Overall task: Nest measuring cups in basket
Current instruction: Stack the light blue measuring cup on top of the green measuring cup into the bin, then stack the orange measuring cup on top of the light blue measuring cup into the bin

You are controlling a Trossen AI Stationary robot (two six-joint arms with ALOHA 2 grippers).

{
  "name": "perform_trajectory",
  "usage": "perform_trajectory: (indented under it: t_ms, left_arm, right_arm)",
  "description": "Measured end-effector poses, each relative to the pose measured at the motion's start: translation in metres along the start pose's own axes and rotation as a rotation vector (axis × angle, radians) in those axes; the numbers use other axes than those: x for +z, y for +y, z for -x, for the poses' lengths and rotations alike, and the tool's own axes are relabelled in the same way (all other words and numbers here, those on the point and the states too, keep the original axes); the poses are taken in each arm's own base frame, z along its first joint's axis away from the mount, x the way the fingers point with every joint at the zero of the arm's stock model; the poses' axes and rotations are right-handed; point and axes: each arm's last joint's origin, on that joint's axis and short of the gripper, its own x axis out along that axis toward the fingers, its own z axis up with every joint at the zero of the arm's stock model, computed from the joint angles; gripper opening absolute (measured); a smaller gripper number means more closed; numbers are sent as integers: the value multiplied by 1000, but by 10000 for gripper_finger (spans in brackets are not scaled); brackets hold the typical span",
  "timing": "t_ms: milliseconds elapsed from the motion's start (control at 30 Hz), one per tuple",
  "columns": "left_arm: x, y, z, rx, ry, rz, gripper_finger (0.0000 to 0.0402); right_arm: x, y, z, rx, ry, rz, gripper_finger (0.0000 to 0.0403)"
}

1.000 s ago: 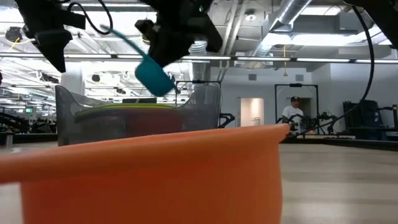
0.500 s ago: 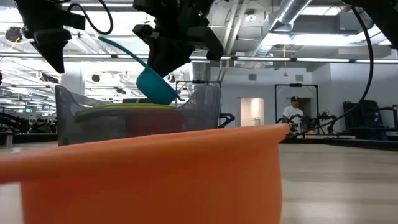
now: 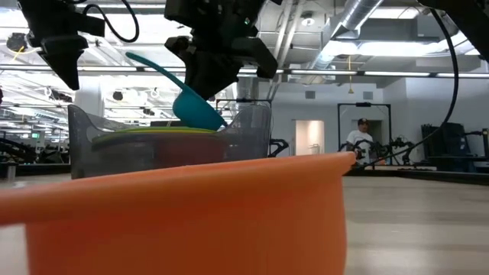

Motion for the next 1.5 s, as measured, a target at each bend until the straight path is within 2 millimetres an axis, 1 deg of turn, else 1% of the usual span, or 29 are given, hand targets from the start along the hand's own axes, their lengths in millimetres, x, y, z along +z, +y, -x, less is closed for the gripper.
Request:
perform_trajectory:
  t_ms: [133,433,700,900,1033,1133,1233,1300,1400,1500]
  left_arm:
    - [0,0,0,-2,4,-1,74]
    - [-1,0,0,-14,16,-3,74]
    - [-1,0,0,-14,16,-3,74]
    - [-1,0,0,-14,16,-2,74]
    - [-1,0,0,-14,17,-2,74]
    - [-1,-1,0,-27,30,5,74]
    - [-1,-1,0,-32,36,15,74]
    - [-1,-1,0,-32,36,18,74]
    - [-1,-1,0,-31,36,11,74]
    - [-1,-1,0,-31,36,12,74]
  right_arm:
    - [0,0,0,-3,-6,-57,54]
    - [3,1,0,-2,-11,-44,60]
    - [3,1,0,-8,-15,-28,91]
    - [6,-6,1,-118,-4,-21,115]
    - [6,-12,2,-246,66,-1,123]
    - [7,-12,6,-399,209,-79,121]
    - [7,-16,16,-651,390,-188,114]
    - [4,-19,24,-764,479,-258,107]
    - [-7,-23,41,-788,509,-439,98]
    - [-28,-24,63,-792,590,-660,89]
